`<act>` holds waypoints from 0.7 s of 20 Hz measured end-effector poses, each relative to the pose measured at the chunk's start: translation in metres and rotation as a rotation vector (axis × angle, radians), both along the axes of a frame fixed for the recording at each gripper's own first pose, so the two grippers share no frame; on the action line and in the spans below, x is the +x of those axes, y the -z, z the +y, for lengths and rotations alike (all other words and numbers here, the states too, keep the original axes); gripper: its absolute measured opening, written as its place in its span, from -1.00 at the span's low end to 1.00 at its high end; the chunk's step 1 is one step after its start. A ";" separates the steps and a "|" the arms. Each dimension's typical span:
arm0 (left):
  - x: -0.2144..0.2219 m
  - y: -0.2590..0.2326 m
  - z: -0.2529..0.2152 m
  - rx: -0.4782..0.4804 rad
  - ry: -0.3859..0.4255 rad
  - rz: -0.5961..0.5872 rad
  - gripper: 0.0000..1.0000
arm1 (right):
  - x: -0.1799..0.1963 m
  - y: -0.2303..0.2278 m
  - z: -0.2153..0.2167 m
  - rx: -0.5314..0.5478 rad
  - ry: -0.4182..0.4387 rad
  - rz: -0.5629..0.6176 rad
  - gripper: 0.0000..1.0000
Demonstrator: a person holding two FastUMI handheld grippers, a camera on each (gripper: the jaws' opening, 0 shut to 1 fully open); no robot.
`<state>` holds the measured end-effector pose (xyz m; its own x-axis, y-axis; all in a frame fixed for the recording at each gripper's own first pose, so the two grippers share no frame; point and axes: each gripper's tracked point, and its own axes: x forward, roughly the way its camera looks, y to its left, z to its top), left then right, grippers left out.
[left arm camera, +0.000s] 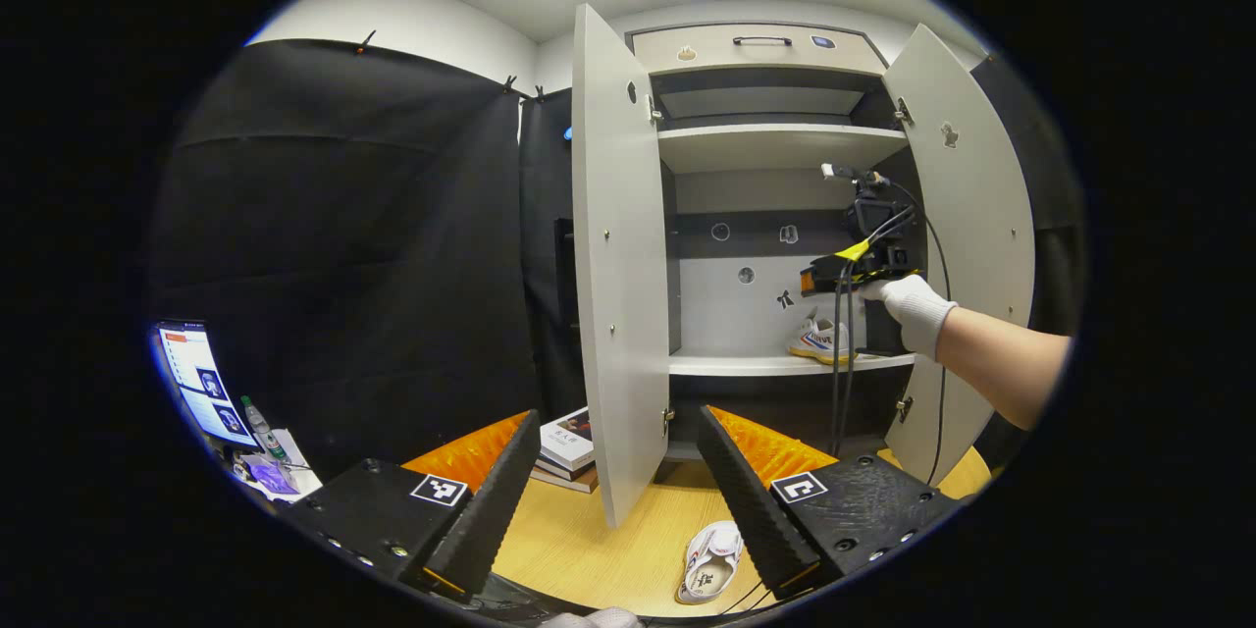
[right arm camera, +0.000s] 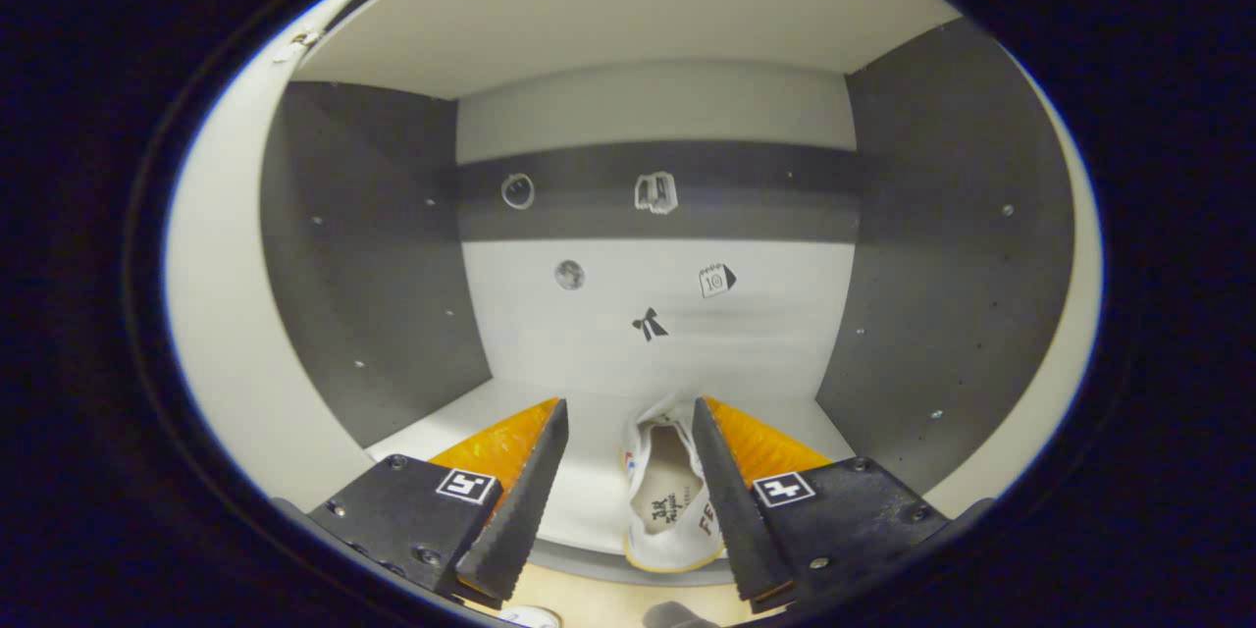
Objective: Grab one shoe with the right hand and put it into the shoe cabinet, grab the other shoe with the left hand and put it into the shoe cabinet; then close the right door with the right hand and the left door with the left hand.
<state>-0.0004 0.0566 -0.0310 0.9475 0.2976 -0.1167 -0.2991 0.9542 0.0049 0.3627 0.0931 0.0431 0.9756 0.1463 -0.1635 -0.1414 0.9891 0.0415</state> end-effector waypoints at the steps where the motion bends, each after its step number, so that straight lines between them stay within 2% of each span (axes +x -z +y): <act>1: -0.001 -0.001 -0.001 0.002 0.011 -0.003 0.93 | -0.021 -0.010 0.000 -0.003 -0.008 -0.040 0.73; 3: -0.004 -0.002 -0.003 0.009 0.038 -0.008 0.93 | -0.064 -0.030 -0.006 -0.002 -0.007 -0.126 1.00; 8: -0.014 -0.003 -0.012 0.017 0.123 -0.023 0.93 | -0.173 -0.035 -0.025 0.041 -0.015 -0.220 0.99; 14: -0.017 -0.003 -0.029 0.043 0.230 -0.027 0.93 | -0.280 0.009 -0.065 0.036 0.041 -0.231 0.99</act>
<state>-0.0177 0.0274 -0.0280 0.9936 0.0776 -0.0821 -0.0743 0.9963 0.0423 0.0827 0.0278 0.0345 0.9917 0.1079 0.0696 -0.1114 0.9926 0.0482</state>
